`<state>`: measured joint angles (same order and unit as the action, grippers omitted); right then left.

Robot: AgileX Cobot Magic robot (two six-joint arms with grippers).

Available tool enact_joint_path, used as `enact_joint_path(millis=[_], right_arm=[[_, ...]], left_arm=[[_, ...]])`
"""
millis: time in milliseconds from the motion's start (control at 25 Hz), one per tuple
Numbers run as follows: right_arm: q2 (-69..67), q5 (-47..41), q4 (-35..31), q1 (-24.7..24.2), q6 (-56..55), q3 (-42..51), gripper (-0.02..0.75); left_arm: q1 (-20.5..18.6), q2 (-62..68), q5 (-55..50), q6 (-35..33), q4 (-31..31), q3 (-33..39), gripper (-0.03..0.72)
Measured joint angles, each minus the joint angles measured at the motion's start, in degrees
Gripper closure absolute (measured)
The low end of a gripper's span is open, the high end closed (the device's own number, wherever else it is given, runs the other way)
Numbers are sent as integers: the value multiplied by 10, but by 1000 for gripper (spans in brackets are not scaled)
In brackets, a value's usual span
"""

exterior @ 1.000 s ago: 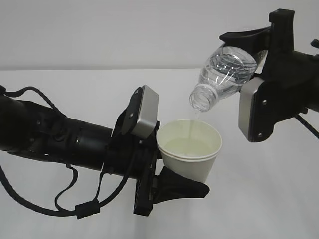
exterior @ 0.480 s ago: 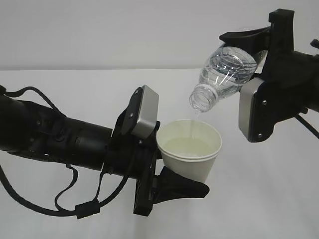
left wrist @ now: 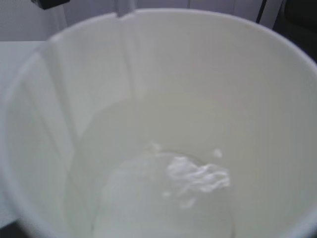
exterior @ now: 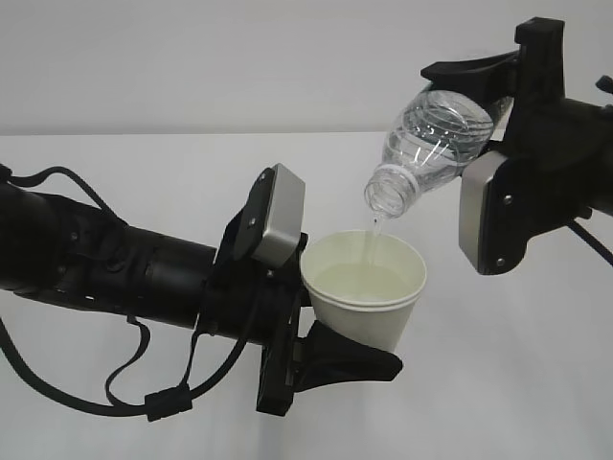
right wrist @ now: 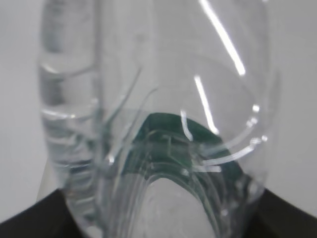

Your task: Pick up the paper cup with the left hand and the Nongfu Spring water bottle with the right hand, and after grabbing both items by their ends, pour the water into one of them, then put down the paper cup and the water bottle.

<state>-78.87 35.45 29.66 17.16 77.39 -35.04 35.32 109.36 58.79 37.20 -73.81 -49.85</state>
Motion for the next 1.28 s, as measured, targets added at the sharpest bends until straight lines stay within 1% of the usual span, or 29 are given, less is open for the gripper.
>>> enact_joint_path(millis=[840, 1280], right_arm=[[0, 0, -5, 0, 2, 0, 270], [0, 0, -8, 0, -41, 0, 270]], left_arm=[[0, 0, 0, 0, 0, 0, 247], [0, 0, 0, 0, 6, 0, 247]])
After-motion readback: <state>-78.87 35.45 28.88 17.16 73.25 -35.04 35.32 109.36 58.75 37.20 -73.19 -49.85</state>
